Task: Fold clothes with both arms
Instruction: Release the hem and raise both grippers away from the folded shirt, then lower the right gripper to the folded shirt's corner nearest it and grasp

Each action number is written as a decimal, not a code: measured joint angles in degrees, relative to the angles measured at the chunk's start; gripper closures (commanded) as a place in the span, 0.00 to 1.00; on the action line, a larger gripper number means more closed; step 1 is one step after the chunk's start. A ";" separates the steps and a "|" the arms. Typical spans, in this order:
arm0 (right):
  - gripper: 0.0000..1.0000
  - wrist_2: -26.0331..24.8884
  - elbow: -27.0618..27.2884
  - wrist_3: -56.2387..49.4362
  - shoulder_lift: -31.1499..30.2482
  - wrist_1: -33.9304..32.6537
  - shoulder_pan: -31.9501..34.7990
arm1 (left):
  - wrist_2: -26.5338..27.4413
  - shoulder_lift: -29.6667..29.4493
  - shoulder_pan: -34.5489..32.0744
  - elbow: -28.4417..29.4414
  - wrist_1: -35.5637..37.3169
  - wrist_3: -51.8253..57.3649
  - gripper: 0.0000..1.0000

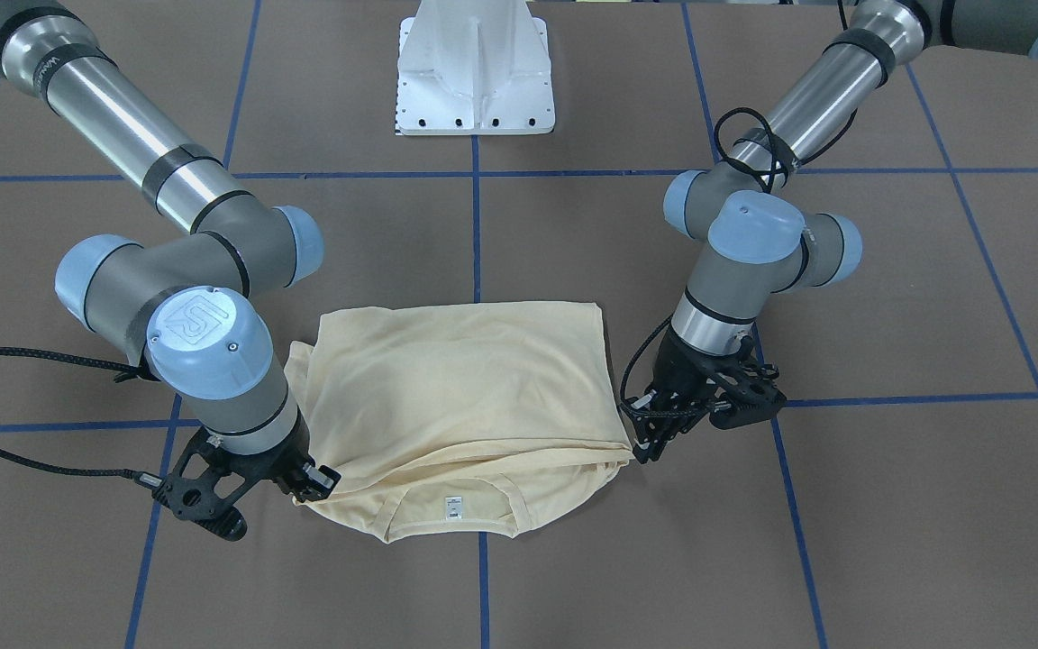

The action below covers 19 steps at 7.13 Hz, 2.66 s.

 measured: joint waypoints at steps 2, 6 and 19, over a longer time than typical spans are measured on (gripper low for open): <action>0.01 0.34 4.37 2.80 -0.75 -0.20 0.71 | -3.60 0.11 -3.70 -0.88 0.19 2.73 0.74; 0.02 -3.92 31.48 16.96 -20.01 0.00 -4.77 | -8.76 2.42 -7.37 -4.48 0.55 6.56 0.72; 0.25 -31.24 34.81 41.84 -27.40 0.20 -25.85 | -9.20 4.43 -7.18 -5.08 0.63 6.59 0.69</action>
